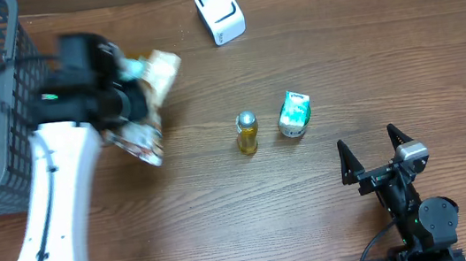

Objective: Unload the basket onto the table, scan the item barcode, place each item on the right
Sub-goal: 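Lift the packets out and carry them toward the scanner, then lower the packets onto the table beside the yellow bottle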

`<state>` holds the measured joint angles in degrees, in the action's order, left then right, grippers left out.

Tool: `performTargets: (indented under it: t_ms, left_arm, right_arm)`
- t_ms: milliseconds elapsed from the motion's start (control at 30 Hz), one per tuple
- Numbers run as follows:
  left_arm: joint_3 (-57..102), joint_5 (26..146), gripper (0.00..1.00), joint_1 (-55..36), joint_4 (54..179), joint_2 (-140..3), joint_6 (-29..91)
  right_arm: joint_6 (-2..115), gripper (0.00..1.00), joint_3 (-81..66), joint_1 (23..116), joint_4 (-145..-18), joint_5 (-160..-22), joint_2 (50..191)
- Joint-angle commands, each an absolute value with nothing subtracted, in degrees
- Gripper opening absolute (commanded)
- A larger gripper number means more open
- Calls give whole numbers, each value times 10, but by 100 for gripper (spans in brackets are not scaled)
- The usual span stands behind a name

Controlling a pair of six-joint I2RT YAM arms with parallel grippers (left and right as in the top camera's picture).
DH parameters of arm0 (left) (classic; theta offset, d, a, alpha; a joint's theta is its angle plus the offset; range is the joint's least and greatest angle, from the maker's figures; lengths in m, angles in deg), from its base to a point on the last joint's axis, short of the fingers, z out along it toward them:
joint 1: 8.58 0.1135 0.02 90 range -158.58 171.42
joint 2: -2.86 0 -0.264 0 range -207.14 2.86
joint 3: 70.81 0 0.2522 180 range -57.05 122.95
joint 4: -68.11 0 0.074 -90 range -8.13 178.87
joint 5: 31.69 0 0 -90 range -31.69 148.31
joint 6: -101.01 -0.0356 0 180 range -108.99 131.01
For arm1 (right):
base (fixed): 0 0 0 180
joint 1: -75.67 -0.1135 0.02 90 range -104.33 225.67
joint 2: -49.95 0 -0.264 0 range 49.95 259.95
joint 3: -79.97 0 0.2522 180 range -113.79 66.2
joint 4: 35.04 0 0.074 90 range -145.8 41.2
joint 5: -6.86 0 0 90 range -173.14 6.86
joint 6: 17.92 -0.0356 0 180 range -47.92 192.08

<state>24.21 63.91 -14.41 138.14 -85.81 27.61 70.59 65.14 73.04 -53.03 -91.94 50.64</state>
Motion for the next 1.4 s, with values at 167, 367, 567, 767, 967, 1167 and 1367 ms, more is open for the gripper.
performTargets:
  t_ms: [167,367,567,767,967,1167,1367]
  left_arm:
    - [59,507,22,-277,1205,-885,395]
    - [38,491,23,-312,1154,-945,411]
    - [38,506,34,-316,1141,-990,411]
    - [39,522,68,-315,1134,-992,410]
    - [72,532,100,-313,1172,-986,391]
    - [188,532,100,-291,1289,-971,380]
    - [324,532,100,-263,1398,-963,343]
  right_arm:
    - [707,100,658,731,-528,-922,501]
    - [707,100,658,731,-528,-922,501]
    - [707,100,658,731,-528,-922,501]
    - [707,100,658,731,-528,-922,501]
    - [707,100,658,731,-528,-922,501]
    - [707,100,658,731,-528,-922,501]
    - [707,100,658,731,-528,-922,501]
